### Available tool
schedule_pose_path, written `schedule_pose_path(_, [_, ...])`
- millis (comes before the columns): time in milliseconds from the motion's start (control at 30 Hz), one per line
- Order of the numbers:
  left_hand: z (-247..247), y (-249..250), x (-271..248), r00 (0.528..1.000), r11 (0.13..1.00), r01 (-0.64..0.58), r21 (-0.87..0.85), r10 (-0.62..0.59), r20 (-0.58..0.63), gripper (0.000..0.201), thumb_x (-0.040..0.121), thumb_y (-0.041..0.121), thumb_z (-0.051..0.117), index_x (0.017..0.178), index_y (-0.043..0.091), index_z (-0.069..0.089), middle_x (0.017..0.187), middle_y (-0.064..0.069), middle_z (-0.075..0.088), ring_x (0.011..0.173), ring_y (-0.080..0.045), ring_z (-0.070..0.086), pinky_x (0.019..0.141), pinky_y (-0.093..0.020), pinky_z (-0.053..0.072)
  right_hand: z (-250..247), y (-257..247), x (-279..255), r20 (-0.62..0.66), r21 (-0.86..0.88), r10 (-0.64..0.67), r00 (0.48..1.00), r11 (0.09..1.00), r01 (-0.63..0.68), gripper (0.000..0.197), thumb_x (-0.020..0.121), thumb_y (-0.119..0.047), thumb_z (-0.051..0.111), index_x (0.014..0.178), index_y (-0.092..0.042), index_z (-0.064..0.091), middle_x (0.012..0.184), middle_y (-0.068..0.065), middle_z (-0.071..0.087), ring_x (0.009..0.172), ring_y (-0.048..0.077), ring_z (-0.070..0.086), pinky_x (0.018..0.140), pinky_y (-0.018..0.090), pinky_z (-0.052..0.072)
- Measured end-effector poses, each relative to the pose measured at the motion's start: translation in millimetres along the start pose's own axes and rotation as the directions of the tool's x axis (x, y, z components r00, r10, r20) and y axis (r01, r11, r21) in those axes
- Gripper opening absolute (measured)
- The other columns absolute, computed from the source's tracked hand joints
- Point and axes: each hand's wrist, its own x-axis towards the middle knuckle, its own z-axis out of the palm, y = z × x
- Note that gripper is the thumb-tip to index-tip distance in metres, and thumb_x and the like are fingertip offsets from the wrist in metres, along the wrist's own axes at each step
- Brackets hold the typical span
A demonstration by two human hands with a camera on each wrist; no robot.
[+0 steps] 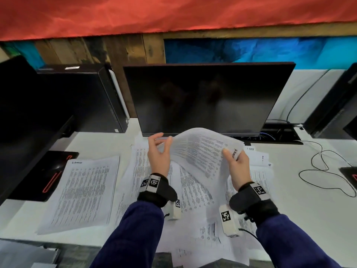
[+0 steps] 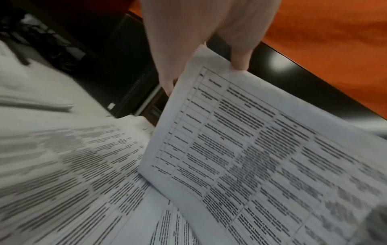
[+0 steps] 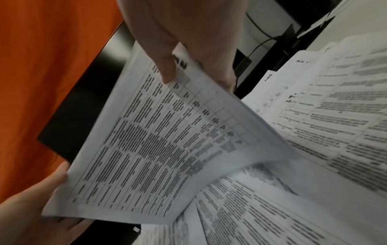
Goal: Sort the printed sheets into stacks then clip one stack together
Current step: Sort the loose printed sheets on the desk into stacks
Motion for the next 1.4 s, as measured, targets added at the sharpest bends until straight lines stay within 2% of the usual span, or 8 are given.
schedule_pose_path(267, [-6,-8,-15,0.995,1.000,-0.014,0.007,0.015,-0.099,0.028,0.087,0.028,0.065,0.110,0.024,0.050,0.096,0.007,0.056,0.090,-0.006,0.054,0.078,-0.012,0.040,-6,2,-5,0.079,-0.014,-0.034,0.996,0.999,0.035,0.019,0.089,-0.005,0.062,0.098,-0.020,0.055,0.092,-0.003,0.063,0.082,0.011,0.063,0.075,0.031,0.051])
schedule_pose_path(467, [0,-16,-20,0.988,0.991,0.110,-0.078,-0.118,-0.104,0.015,0.089,0.039,0.060,0.097,0.031,0.051,0.097,0.017,0.055,0.096,-0.012,0.056,0.078,-0.025,0.047,-9,8,-13,-0.015,-0.334,-0.321,0.947,0.894,0.298,0.055,0.094,-0.009,0.054,0.142,-0.021,0.031,0.124,-0.014,0.043,0.105,-0.025,0.041,0.094,0.007,0.035])
schedule_pose_path(533, [0,-16,-18,0.982,0.984,0.141,-0.106,-0.153,-0.112,0.011,0.088,0.040,0.060,0.090,0.033,0.052,0.095,0.015,0.056,0.098,-0.017,0.057,0.084,-0.033,0.050,-12,7,-14,0.088,-0.494,-0.432,0.898,0.763,0.416,0.062,0.095,-0.008,0.050,0.149,-0.024,0.024,0.133,-0.004,0.031,0.097,-0.018,0.047,0.083,-0.001,0.036])
schedule_pose_path(667, [-3,-19,-11,0.979,0.979,0.164,-0.125,-0.177,-0.101,0.007,0.085,0.038,0.061,0.085,0.035,0.055,0.098,0.006,0.061,0.101,-0.024,0.059,0.090,-0.045,0.052,-15,7,-16,0.249,-0.695,-0.446,0.860,0.536,0.479,0.056,0.097,-0.010,0.046,0.147,-0.032,0.032,0.145,0.007,0.025,0.064,0.010,0.048,0.065,0.024,0.050])
schedule_pose_path(1000, [-4,-19,-7,0.991,0.980,-0.062,0.190,0.082,-0.102,0.013,0.096,0.023,0.045,0.094,0.025,0.058,0.105,0.001,0.054,0.099,-0.017,0.051,0.095,-0.044,0.045,-16,-1,-14,0.167,-0.638,-0.390,0.906,0.657,0.400,0.042,0.090,0.005,0.044,0.130,-0.007,0.050,0.127,0.013,0.043,0.094,0.010,0.046,0.082,0.023,0.038])
schedule_pose_path(1167, [20,-6,-18,0.840,0.301,-0.522,0.798,0.344,0.420,0.037,0.092,0.051,0.038,0.091,0.025,0.064,0.110,0.003,0.056,0.113,-0.020,0.049,0.109,-0.050,0.012,-16,0,-9,0.117,-0.594,-0.386,0.915,0.712,0.376,0.017,0.094,-0.005,0.044,0.110,-0.004,0.051,0.108,0.011,0.045,0.079,-0.004,0.040,0.071,0.018,0.033])
schedule_pose_path(1267, [54,7,-36,0.689,0.170,-0.724,0.669,0.236,0.685,0.024,0.092,0.033,0.044,0.109,0.020,0.055,0.103,0.002,0.062,0.102,-0.019,0.056,0.113,-0.047,0.017,-15,1,-9,0.075,-0.520,-0.395,0.916,0.768,0.374,0.011,0.098,-0.006,0.039,0.104,-0.010,0.048,0.099,0.009,0.053,0.078,0.008,0.047,0.066,0.011,0.033])
schedule_pose_path(1400, [73,22,-40,0.678,0.154,-0.735,0.661,0.146,0.720,0.037,0.086,-0.001,0.047,0.120,0.014,0.044,0.099,-0.004,0.064,0.088,-0.023,0.061,0.083,-0.034,0.041,-22,3,-11,-0.012,-0.399,-0.252,0.968,0.888,0.226,0.020,0.098,-0.010,0.044,0.117,-0.014,0.041,0.082,-0.005,0.053,0.065,0.008,0.052,0.061,0.018,0.040])
